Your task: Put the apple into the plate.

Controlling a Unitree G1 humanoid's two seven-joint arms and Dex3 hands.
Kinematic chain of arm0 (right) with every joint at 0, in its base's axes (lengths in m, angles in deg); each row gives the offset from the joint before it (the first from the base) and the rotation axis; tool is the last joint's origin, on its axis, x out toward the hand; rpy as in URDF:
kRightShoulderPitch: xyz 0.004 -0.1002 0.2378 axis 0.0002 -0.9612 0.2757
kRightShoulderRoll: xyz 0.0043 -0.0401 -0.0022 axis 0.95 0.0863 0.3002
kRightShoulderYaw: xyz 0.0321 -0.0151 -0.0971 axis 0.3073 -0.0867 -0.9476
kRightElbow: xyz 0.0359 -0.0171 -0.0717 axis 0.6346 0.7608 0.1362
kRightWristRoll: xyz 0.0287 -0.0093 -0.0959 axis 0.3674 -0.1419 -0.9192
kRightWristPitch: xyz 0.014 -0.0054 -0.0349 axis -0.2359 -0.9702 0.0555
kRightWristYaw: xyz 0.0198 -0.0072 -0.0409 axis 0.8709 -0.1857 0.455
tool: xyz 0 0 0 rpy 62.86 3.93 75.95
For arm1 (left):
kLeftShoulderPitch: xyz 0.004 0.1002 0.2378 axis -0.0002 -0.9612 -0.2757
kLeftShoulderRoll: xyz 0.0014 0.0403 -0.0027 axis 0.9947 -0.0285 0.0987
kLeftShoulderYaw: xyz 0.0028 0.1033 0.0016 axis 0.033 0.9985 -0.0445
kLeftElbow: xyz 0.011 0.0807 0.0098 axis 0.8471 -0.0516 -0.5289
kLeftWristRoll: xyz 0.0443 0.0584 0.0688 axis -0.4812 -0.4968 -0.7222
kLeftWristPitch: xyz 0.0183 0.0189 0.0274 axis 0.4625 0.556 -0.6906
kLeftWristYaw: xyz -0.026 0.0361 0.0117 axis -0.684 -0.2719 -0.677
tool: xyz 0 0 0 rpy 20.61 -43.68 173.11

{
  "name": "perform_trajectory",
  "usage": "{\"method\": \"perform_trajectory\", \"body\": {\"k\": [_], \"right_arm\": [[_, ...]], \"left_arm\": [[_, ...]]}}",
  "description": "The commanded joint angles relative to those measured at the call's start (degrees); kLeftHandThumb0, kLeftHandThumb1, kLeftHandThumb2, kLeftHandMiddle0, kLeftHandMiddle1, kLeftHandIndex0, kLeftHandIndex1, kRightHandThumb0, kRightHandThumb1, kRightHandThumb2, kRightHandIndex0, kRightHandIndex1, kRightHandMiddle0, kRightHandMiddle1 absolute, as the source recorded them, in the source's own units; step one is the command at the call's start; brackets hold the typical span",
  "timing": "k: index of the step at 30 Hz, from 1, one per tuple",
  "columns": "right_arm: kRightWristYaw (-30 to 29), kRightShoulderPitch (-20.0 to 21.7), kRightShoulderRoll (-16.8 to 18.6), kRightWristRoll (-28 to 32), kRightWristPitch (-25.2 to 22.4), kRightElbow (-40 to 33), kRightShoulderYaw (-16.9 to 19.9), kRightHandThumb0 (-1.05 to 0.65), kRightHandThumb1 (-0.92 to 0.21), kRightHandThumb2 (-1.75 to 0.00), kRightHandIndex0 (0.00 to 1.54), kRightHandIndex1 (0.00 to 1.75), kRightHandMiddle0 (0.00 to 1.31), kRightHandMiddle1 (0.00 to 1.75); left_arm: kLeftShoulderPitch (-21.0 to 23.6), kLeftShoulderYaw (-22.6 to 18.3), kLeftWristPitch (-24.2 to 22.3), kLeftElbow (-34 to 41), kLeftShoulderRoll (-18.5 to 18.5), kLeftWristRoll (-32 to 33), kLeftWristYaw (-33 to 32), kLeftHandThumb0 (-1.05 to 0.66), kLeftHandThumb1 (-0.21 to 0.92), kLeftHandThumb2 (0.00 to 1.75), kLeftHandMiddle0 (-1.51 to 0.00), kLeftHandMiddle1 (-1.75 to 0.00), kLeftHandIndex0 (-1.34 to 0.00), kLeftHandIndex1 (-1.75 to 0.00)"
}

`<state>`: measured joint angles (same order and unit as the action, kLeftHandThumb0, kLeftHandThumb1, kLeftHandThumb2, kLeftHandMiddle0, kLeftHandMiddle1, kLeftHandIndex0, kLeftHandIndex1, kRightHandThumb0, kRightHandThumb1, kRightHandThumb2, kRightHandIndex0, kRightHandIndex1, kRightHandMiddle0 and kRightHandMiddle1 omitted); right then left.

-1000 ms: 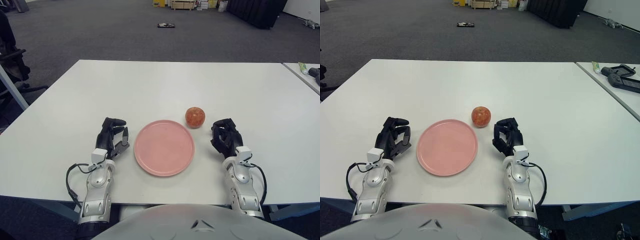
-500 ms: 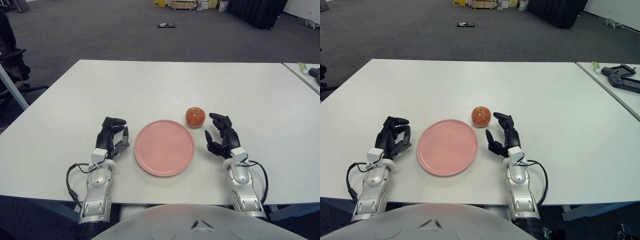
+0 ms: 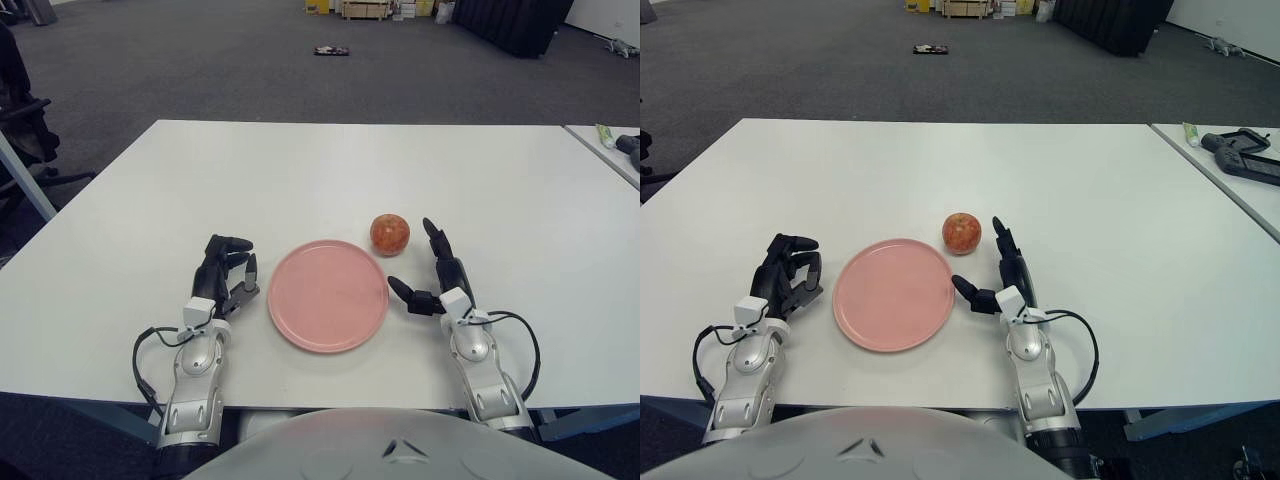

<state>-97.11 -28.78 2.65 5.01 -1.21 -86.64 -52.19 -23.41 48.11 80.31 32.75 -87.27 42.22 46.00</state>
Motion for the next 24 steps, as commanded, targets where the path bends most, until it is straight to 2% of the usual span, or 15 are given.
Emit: {"method": "perform_trajectory", "body": {"k": [1,8,11,17,21,24], "right_arm": [[-1.5,5.1,-1.6,-3.4,-0.6,1.8,-0.9,-0.94,-0.42,-0.66,0.00,0.00,0.00,0.00],[-4.1,12.3,-1.3,-6.6,-2.5,6.3,-2.4,-0.98,-0.44,-0.62,0.00,0.00,0.00,0.00],[-6.3,14.2,-0.9,-6.7,-1.0,9.0,-2.9,-1.00,-0.46,-0.59,0.00,0.00,0.00,0.00],[-9.8,18.2,-0.4,-6.1,1.9,15.7,-3.8,-1.03,-0.51,-0.55,0.00,0.00,0.00,0.00],[-11.1,21.6,0.2,-6.4,1.4,19.0,-4.3,-1.04,-0.54,-0.52,0.00,0.00,0.00,0.00],[-12.3,25.9,0.8,-7.3,-0.3,22.5,-4.9,-1.02,-0.54,-0.51,0.00,0.00,0.00,0.00]], "left_arm": [[0.6,0.0,0.1,-0.1,0.1,0.0,0.0,-0.38,0.70,0.83,-0.55,-1.41,-0.32,-1.75],[0.6,0.1,-0.2,0.2,-0.2,-0.6,-0.5,-0.38,0.70,0.84,-0.58,-1.43,-0.33,-1.75],[0.7,-0.1,1.3,-0.5,-0.5,-0.3,-0.6,-0.38,0.69,0.85,-0.60,-1.45,-0.33,-1.75],[0.5,-0.3,1.1,-0.4,-0.8,-0.2,-0.8,-0.38,0.70,0.84,-0.60,-1.48,-0.33,-1.75],[0.5,-0.3,1.1,-0.4,-0.8,-0.4,-0.9,-0.38,0.70,0.83,-0.59,-1.49,-0.32,-1.75],[0.4,-0.3,1.5,-0.6,-0.9,-0.5,-1.0,-0.38,0.71,0.83,-0.58,-1.49,-0.32,-1.75]]}}
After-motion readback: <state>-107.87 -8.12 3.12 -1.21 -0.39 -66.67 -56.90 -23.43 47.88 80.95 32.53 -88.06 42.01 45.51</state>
